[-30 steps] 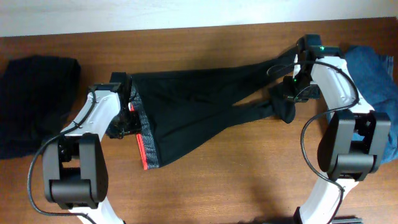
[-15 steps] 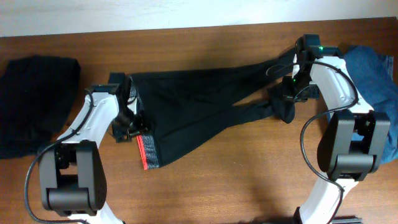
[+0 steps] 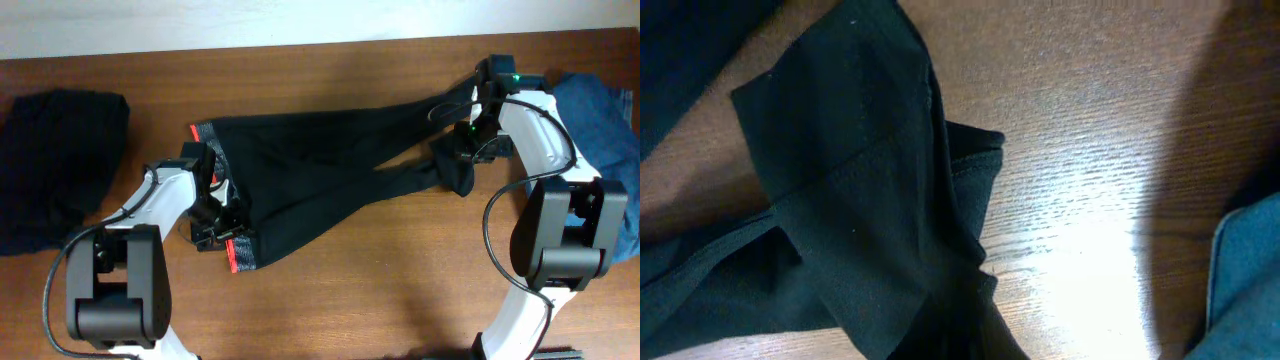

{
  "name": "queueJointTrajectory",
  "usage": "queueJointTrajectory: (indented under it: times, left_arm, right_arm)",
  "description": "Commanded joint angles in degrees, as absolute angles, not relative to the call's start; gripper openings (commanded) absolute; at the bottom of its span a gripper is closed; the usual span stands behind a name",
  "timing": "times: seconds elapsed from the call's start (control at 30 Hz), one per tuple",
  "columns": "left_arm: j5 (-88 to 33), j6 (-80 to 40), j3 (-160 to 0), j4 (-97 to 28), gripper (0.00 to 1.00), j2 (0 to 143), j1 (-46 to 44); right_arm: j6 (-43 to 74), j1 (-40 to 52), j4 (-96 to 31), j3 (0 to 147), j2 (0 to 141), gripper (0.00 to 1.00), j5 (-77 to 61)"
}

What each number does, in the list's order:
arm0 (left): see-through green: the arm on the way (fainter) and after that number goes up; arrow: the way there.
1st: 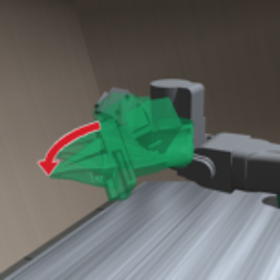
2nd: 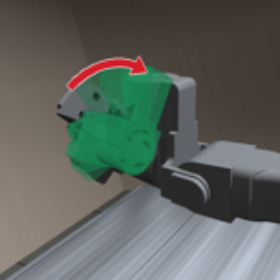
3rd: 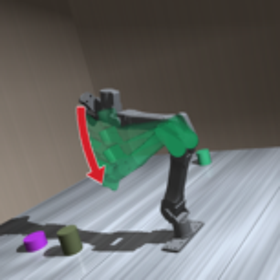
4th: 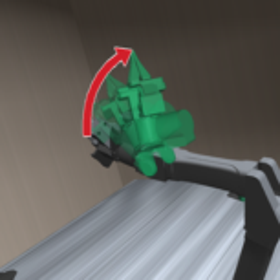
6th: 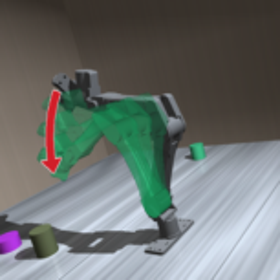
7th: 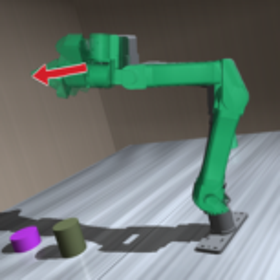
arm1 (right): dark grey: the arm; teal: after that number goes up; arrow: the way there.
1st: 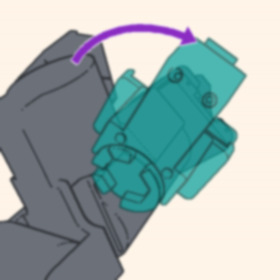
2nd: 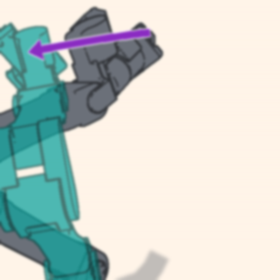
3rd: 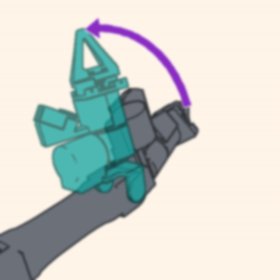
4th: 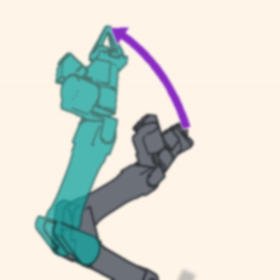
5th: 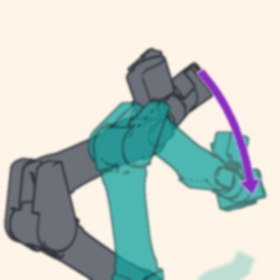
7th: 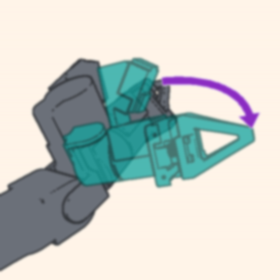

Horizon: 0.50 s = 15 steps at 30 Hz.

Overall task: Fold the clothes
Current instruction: 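Pull the pant legs rightward with the right gripper while left holds waistband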

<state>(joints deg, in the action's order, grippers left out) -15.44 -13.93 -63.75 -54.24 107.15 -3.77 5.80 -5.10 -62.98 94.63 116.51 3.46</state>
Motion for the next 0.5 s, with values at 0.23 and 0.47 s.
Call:
queueJointTrajectory:
  times: [0.23, 0.47]
  left_arm:
    - [-0.9, -13.7, -62.3, -55.6, 0.70, 106.5, -3.1]
    - [0.4, -13.7, -62.3, -56.2, 0.70, 106.5, -0.1]
  right_arm:
    - [4.6, -6.2, -60.6, 95.5, 114.5, 0.04, 8.4]
    - [4.7, -8.8, -60.6, 95.5, 114.5, 0.09, 8.6]
